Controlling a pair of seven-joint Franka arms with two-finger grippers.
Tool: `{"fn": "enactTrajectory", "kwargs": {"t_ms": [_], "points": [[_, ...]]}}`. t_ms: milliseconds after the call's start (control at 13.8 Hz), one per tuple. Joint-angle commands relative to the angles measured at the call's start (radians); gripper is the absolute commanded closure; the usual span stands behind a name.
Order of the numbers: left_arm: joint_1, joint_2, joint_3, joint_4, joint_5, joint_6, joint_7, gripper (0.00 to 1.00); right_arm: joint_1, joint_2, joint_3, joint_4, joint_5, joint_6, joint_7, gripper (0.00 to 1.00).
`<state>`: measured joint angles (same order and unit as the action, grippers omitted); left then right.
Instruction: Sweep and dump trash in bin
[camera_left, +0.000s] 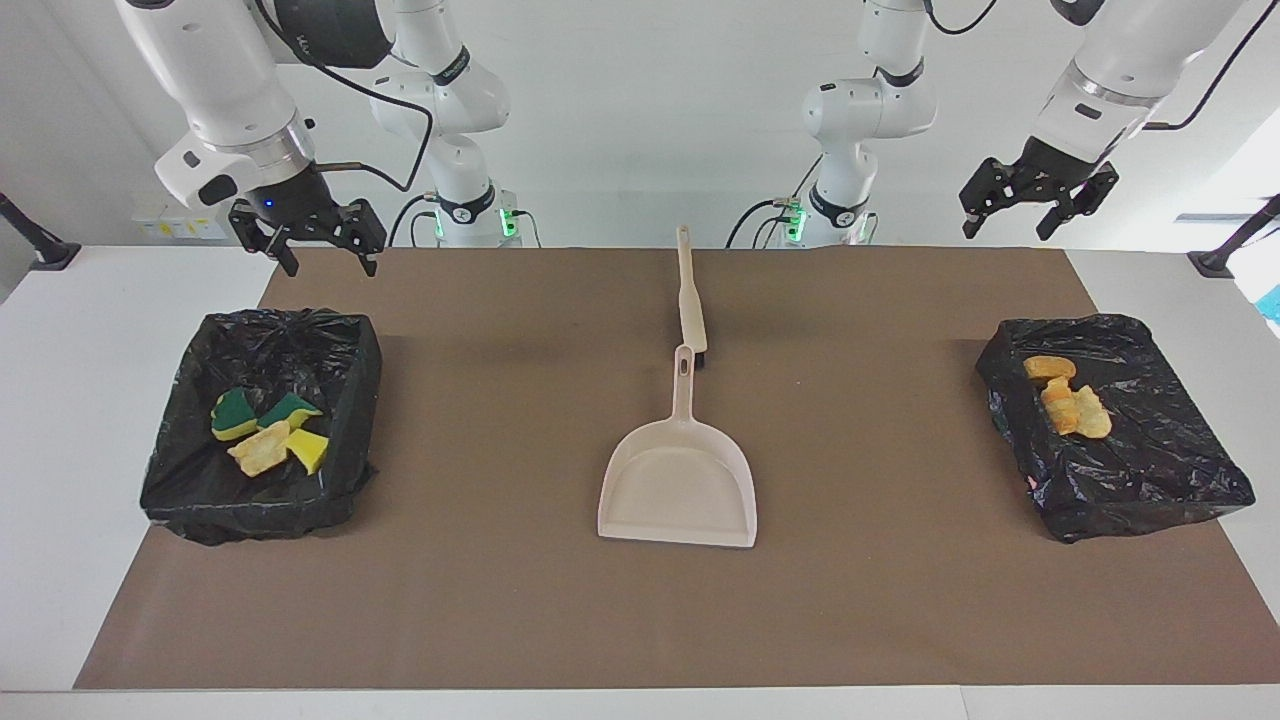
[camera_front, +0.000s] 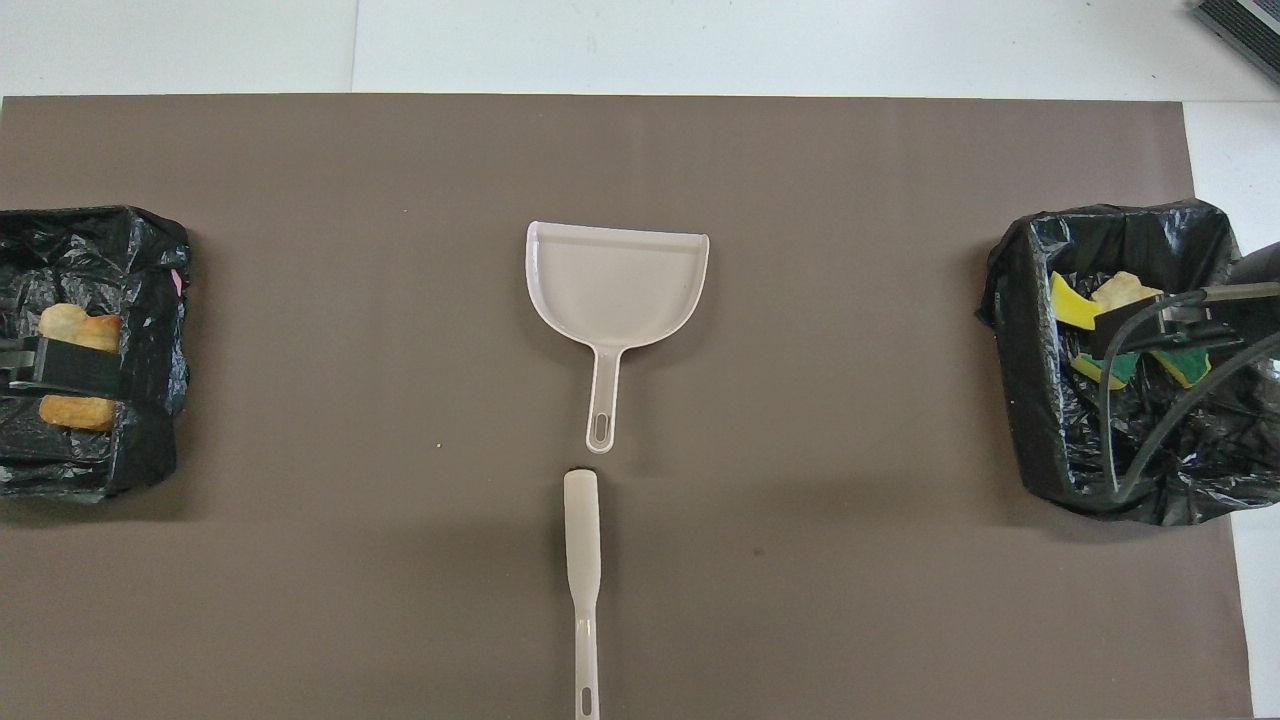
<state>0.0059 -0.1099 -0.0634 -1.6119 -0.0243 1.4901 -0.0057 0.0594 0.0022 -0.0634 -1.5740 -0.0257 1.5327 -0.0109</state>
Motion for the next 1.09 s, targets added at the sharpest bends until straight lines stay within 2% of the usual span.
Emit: {"fn": "enactTrajectory", "kwargs": {"t_ms": [0, 1015], "points": [[-0.003, -0.008, -0.001, -0.016, 0.009, 0.051, -0.04, 0.0, -0.003, -0.022, -0.003, -0.029, 0.015, 0.018, -0.004, 0.0], [-0.004, -0.013, -0.001, -0.022, 0.009, 0.033, -0.054, 0.0, -0.003, -0.022, -0.003, -0.029, 0.015, 0.018, -0.003, 0.0]]}}
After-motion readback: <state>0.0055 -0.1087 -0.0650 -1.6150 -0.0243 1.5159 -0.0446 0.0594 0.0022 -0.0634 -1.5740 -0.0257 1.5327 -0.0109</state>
